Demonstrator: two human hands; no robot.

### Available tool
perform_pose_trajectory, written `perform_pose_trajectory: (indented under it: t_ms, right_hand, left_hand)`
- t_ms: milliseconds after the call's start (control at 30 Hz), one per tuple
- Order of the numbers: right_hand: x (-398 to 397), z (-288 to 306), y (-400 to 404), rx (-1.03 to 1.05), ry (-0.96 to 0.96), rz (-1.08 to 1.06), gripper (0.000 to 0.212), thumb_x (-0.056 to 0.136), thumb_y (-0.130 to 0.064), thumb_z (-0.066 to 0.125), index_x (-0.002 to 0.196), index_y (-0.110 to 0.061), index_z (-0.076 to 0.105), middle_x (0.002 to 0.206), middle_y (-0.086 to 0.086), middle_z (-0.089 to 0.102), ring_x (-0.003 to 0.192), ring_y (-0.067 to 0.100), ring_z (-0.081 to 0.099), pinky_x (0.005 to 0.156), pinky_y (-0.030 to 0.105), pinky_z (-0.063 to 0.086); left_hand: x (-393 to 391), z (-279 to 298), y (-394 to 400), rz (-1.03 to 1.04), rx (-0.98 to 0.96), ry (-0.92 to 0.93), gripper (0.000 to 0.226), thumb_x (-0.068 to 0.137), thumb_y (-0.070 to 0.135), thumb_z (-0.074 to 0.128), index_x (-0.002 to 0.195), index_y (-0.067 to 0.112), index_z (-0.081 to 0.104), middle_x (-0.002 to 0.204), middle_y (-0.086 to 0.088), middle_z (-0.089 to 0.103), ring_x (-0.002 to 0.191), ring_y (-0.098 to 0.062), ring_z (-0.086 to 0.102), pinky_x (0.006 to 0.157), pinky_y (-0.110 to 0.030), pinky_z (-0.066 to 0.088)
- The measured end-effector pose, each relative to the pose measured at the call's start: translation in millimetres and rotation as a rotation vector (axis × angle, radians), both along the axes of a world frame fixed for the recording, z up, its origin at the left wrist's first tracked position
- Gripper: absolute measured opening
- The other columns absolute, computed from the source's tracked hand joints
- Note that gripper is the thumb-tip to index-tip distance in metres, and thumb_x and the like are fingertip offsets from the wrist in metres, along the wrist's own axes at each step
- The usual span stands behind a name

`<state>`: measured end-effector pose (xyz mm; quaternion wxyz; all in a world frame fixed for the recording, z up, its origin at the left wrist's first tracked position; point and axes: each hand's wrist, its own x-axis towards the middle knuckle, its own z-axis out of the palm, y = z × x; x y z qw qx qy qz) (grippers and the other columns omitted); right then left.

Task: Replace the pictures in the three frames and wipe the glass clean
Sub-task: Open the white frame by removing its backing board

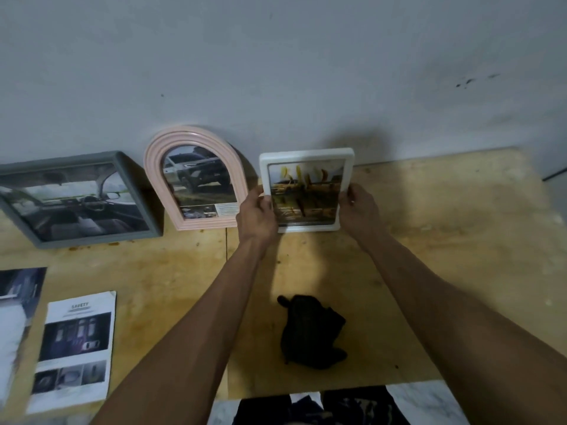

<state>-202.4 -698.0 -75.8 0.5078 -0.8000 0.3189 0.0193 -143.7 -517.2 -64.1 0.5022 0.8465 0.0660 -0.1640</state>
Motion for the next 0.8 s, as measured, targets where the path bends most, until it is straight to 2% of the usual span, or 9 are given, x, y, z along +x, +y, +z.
perform_pose_trajectory:
  t_ms: [100, 167, 233, 300, 433, 533, 633, 733, 800]
  right_hand:
    - [-8.6, 5.0, -3.2, -0.050, -0.043, 0.019, 0.030, 0.106, -0.025, 0.039, 0.128, -0.012, 0.054, 0.111, 0.000, 0.058, 0.096, 0.015, 0.054, 0.067, 0.019, 0.041]
    - [-14.4, 9.2, -4.3, -0.054, -0.075, 0.009, 0.029, 0.105, -0.028, 0.041, 0.122, -0.014, 0.059, 0.108, 0.001, 0.062, 0.096, 0.018, 0.058, 0.070, 0.026, 0.047]
    - [-19.5, 17.1, 0.2, -0.039, -0.108, -0.016, 0.029, 0.103, -0.029, 0.046, 0.122, -0.015, 0.062, 0.109, 0.003, 0.065, 0.098, 0.018, 0.060, 0.078, 0.030, 0.048]
    - [-23.5, 27.1, 11.8, -0.028, -0.145, -0.043, 0.030, 0.100, -0.030, 0.052, 0.122, -0.015, 0.065, 0.109, 0.003, 0.068, 0.096, 0.017, 0.063, 0.076, 0.030, 0.051]
    - [-35.3, 52.6, 52.5, 0.260, -0.225, -0.116, 0.025, 0.096, -0.027, 0.062, 0.115, -0.012, 0.069, 0.100, 0.009, 0.070, 0.075, 0.016, 0.066, 0.058, 0.028, 0.058]
    - [-55.5, 59.5, 87.9, 0.532, -0.138, -0.044, 0.024, 0.097, -0.027, 0.061, 0.114, -0.012, 0.069, 0.104, 0.017, 0.071, 0.081, 0.026, 0.066, 0.069, 0.037, 0.058]
    - [-76.6, 61.3, 133.9, 0.637, -0.030, 0.064, 0.024, 0.099, -0.024, 0.056, 0.115, -0.011, 0.068, 0.100, 0.015, 0.071, 0.082, 0.027, 0.067, 0.072, 0.042, 0.057]
    - [-92.8, 63.4, 178.8, 0.577, -0.044, 0.148, 0.019, 0.099, -0.020, 0.055, 0.109, -0.010, 0.068, 0.094, 0.013, 0.069, 0.076, 0.024, 0.068, 0.063, 0.036, 0.057]
    - [-100.1, 62.9, 200.5, 0.436, -0.144, 0.203, 0.016, 0.097, -0.017, 0.058, 0.105, -0.010, 0.071, 0.092, 0.011, 0.070, 0.078, 0.023, 0.068, 0.062, 0.033, 0.055]
  left_hand:
    - [-10.9, 6.8, 2.7, 0.043, -0.013, -0.050, 0.018, 0.105, 0.023, 0.047, 0.114, 0.018, 0.062, 0.101, 0.002, 0.066, 0.100, -0.022, 0.063, 0.090, -0.040, 0.055]
    - [-20.7, 9.7, 9.3, 0.065, -0.066, -0.043, 0.013, 0.103, 0.029, 0.050, 0.105, 0.022, 0.060, 0.098, 0.001, 0.067, 0.097, -0.022, 0.065, 0.089, -0.042, 0.056]
    - [-29.6, 10.7, 19.0, 0.108, -0.139, 0.020, 0.020, 0.098, 0.040, 0.052, 0.104, 0.023, 0.062, 0.102, -0.004, 0.071, 0.099, -0.026, 0.067, 0.091, -0.050, 0.056]
    - [-37.5, 12.7, 31.4, 0.199, -0.252, 0.109, 0.025, 0.094, 0.043, 0.054, 0.103, 0.022, 0.064, 0.104, -0.009, 0.072, 0.099, -0.032, 0.069, 0.090, -0.057, 0.056]
    - [-55.3, 30.1, 71.1, 0.409, -0.501, 0.223, 0.019, 0.104, 0.024, 0.052, 0.102, 0.010, 0.065, 0.092, -0.009, 0.075, 0.084, -0.029, 0.070, 0.086, -0.054, 0.059]
    - [-68.3, 40.9, 118.1, 0.521, -0.624, 0.226, 0.017, 0.104, 0.018, 0.053, 0.092, 0.008, 0.061, 0.078, -0.006, 0.074, 0.077, -0.027, 0.068, 0.081, -0.049, 0.060]
    - [-89.2, 48.1, 168.2, 0.601, -0.677, 0.232, 0.015, 0.104, 0.017, 0.051, 0.100, 0.006, 0.060, 0.087, -0.013, 0.071, 0.079, -0.028, 0.066, 0.086, -0.051, 0.058]
    - [-113.0, 41.4, 214.5, 0.620, -0.701, 0.286, 0.021, 0.105, 0.020, 0.050, 0.115, 0.004, 0.061, 0.101, -0.018, 0.068, 0.090, -0.030, 0.065, 0.091, -0.055, 0.055]
    - [-125.4, 36.6, 239.6, 0.596, -0.646, 0.313, 0.023, 0.104, 0.025, 0.051, 0.116, 0.009, 0.063, 0.104, -0.014, 0.068, 0.088, -0.027, 0.064, 0.084, -0.048, 0.058]
